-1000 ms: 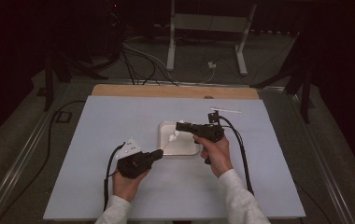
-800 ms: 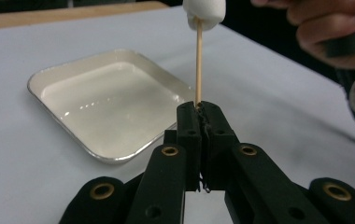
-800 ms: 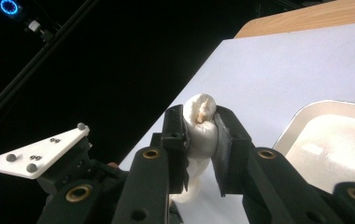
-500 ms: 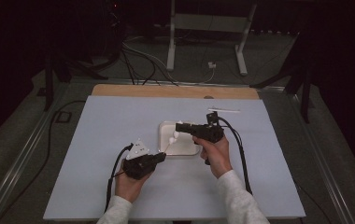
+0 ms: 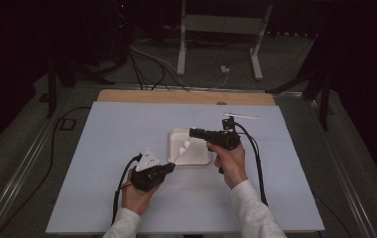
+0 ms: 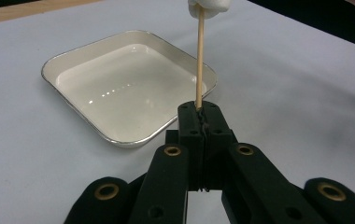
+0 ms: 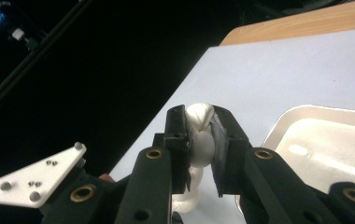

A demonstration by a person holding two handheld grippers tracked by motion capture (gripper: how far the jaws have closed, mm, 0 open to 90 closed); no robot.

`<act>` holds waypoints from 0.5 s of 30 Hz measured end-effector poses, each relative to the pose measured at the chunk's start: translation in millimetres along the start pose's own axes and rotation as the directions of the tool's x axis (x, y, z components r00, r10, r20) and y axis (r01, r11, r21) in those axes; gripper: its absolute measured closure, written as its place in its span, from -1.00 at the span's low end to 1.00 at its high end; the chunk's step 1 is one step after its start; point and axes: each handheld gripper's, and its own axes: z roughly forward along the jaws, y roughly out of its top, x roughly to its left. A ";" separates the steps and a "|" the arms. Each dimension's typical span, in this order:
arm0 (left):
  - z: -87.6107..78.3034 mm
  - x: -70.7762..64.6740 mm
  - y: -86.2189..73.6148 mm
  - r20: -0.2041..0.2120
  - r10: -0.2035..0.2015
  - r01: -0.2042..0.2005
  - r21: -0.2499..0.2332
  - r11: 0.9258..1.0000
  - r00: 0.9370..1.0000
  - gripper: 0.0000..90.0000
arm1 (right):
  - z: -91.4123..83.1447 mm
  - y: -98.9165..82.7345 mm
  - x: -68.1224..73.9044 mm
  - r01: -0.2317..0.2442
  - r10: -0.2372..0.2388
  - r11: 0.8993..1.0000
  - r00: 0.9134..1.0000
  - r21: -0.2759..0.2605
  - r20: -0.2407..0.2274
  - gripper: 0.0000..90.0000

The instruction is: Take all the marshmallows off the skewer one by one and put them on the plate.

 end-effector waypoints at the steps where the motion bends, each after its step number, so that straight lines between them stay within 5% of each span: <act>1: -0.2 -0.2 -0.3 -0.012 0.012 -0.012 0.007 1.000 1.000 1.00 | -1.1 0.7 -0.3 -0.007 0.007 1.000 1.000 -0.006 0.001 0.74; 6: 0.0 -0.6 -6.4 -0.052 0.054 -0.051 0.061 0.997 0.997 1.00 | -12.2 6.4 -3.7 -0.019 0.020 0.997 1.000 -0.079 0.012 0.76; 8: -2.1 3.0 -9.5 -0.034 0.023 -0.022 0.039 0.999 0.999 1.00 | -23.3 13.7 -6.7 -0.026 0.027 0.993 1.000 -0.115 0.010 0.76; 15: -2.1 3.0 -6.0 -0.011 -0.003 0.004 0.011 1.000 1.000 1.00 | -23.1 10.8 -12.9 0.046 -0.043 0.999 0.994 -0.028 0.105 0.73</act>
